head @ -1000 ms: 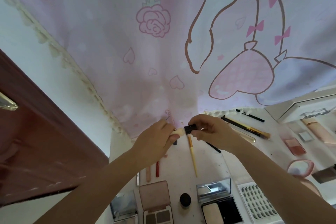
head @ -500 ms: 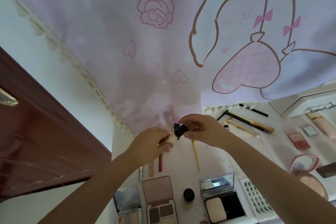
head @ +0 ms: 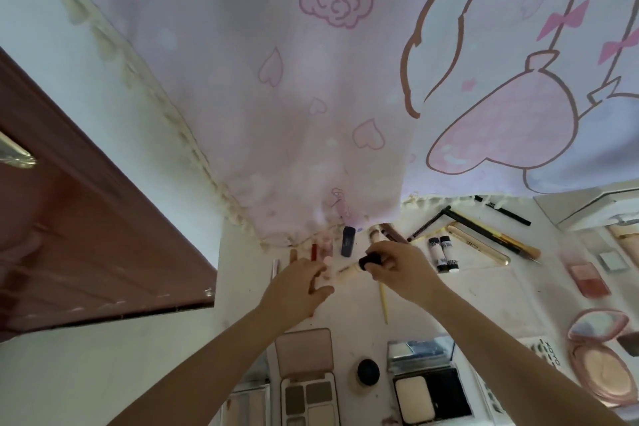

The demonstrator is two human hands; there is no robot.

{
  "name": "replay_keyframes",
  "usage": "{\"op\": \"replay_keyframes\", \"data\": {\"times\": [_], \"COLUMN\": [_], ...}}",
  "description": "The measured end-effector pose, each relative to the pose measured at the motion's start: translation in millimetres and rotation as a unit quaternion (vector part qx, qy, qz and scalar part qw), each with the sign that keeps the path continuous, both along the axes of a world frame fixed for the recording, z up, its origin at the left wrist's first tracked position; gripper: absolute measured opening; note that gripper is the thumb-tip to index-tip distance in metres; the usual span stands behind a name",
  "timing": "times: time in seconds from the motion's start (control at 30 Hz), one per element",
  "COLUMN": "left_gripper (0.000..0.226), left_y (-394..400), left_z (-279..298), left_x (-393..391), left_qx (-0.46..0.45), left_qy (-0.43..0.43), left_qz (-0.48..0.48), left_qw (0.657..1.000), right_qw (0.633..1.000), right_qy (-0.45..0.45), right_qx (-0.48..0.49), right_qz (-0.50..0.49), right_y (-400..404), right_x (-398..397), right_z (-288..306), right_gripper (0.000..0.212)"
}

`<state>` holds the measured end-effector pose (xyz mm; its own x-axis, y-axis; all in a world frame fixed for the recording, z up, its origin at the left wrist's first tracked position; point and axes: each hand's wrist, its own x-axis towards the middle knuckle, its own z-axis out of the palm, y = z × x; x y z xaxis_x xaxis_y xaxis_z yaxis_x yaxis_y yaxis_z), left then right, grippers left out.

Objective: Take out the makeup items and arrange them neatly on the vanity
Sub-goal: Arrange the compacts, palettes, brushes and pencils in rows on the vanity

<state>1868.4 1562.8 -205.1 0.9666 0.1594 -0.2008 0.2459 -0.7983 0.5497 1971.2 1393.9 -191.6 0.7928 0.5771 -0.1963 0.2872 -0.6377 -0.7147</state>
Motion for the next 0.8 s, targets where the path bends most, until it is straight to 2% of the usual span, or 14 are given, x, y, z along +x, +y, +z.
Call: {"op": "replay_keyframes", "data": {"times": [0.1,0.2,0.27,0.33,0.37,0.43,0.5,0.7,0.8], "left_gripper": [0.031,0.031,0.035,0.035,0.035,0.035,0.04,0.052,0.057], "left_y": [16.6,40.0,55.3,68.8,74.1,82.5,87.5,90.4,91.1], "left_z": [-9.8,-28.1,-43.7,-60.1,-69.6,-88.8,-104.1,-103.7,-104.4], "left_x": [-8.1,-16.8,-23.7,-28.1,-29.8,-32.2,-34.1,-39.0,-39.8], "left_qx": [0.024,0.041,0.078,0.106,0.086,0.098,0.139,0.199,0.206], "left_qy": [-0.009,-0.027,0.001,0.012,0.027,0.084,0.102,0.13,0.142], "left_qz": [0.034,0.097,0.117,0.105,0.1,0.068,0.048,-0.018,-0.019], "left_qw": [0.999,0.994,0.99,0.989,0.991,0.989,0.984,0.971,0.968], "right_qw": [0.988,0.976,0.964,0.952,0.948,0.941,0.939,0.933,0.933], "right_qy": [-0.119,-0.141,-0.155,-0.166,-0.168,-0.173,-0.181,-0.204,-0.214], "right_qx": [-0.078,-0.136,-0.174,-0.204,-0.215,-0.233,-0.235,-0.236,-0.227], "right_qz": [0.054,0.093,0.126,0.155,0.163,0.172,0.174,0.179,0.177], "right_y": [7.9,20.3,29.0,37.1,40.5,46.3,49.8,50.0,46.8], "right_x": [5.4,8.7,10.2,10.2,10.1,10.7,12.2,15.4,15.1], "right_z": [-12.1,-18.4,-20.5,-22.4,-23.2,-25.6,-27.6,-29.0,-28.3], "right_gripper": [0.018,0.023,0.028,0.031,0.031,0.031,0.029,0.029,0.031]}}
